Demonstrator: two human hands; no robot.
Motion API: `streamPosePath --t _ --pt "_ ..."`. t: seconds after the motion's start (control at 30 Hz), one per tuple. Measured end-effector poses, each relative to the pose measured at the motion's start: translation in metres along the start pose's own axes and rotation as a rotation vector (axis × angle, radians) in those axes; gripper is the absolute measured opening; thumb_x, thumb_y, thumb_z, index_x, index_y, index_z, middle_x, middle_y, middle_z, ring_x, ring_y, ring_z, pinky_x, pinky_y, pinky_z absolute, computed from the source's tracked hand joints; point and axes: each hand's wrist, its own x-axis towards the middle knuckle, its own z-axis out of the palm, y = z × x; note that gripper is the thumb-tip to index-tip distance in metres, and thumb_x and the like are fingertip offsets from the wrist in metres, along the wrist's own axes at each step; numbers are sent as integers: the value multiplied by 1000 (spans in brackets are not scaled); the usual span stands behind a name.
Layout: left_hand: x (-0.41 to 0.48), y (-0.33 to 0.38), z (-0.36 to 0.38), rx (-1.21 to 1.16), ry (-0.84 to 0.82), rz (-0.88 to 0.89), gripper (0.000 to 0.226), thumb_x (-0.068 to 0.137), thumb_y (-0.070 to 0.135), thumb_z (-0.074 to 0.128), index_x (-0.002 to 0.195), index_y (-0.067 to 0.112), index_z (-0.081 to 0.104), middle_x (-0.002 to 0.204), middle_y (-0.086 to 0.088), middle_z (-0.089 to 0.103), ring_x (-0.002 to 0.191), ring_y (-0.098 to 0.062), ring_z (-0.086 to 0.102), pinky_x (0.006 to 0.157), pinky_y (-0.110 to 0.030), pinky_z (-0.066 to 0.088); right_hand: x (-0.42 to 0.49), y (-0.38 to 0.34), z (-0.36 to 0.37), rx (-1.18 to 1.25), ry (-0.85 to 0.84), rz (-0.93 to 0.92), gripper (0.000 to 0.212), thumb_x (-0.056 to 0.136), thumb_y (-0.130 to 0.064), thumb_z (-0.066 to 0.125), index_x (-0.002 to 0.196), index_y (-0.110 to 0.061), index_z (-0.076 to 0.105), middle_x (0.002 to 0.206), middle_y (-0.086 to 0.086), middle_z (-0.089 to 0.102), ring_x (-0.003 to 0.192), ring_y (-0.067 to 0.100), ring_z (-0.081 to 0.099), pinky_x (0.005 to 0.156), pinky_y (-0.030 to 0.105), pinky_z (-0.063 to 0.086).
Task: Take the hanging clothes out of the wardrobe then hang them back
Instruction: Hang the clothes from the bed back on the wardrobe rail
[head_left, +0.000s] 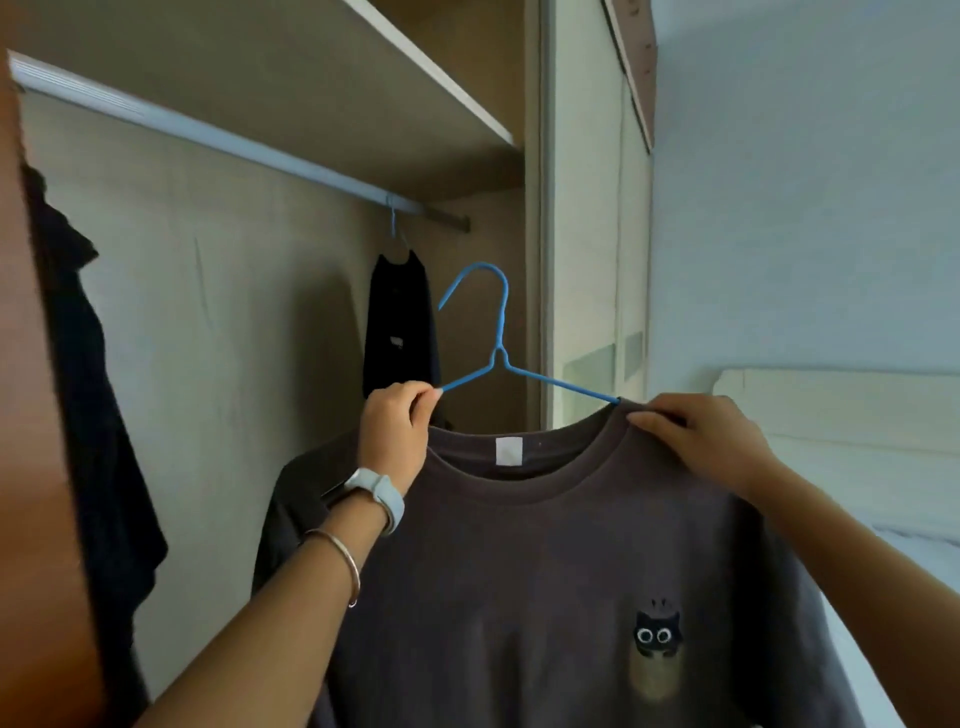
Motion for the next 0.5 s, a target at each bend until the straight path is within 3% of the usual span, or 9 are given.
streamPosePath --t 0.13,0.2,0.3,0.37,0.5 --pt "58 -18 26 55 155 -29 18 85 14 62 95 0 66 102 -19 62 97 -33 57 86 -35 44 85 -18 28 -23 90 -115 28 89 -47 48 92 -30 69 99 -1 69 100 25 59 75 34 44" --pt "85 -15 47 21 101 -50 23 89 19 57 90 0 70 93 -18 70 91 -31 64 81 -30 44 130 -28 39 -2 117 -169 29 88 -49 48 90 -30 69 101 0 70 100 26 60 74 34 44" --pt "134 -8 80 -170 -92 -299 37 94 33 45 85 7 70 99 -14 72 98 -27 65 92 -34 49 190 -52 58 17 135 -214 29 87 -50 49 89 -27 68 101 1 69 101 28 60 71 31 41" --pt "173 -9 93 -304 -44 -438 39 94 35 42 84 7 68 98 -13 71 97 -28 64 95 -39 48 223 -69 72 51 132 -242 30 86 -49 51 87 -25 68 100 3 69 100 29 61 71 31 40" --pt "236 -29 96 -478 95 -571 27 95 20 45 77 7 59 67 -2 59 64 -13 57 63 -24 46 273 -91 93 173 34 -314 24 89 -38 51 90 -20 67 102 7 67 103 31 60 76 33 43"
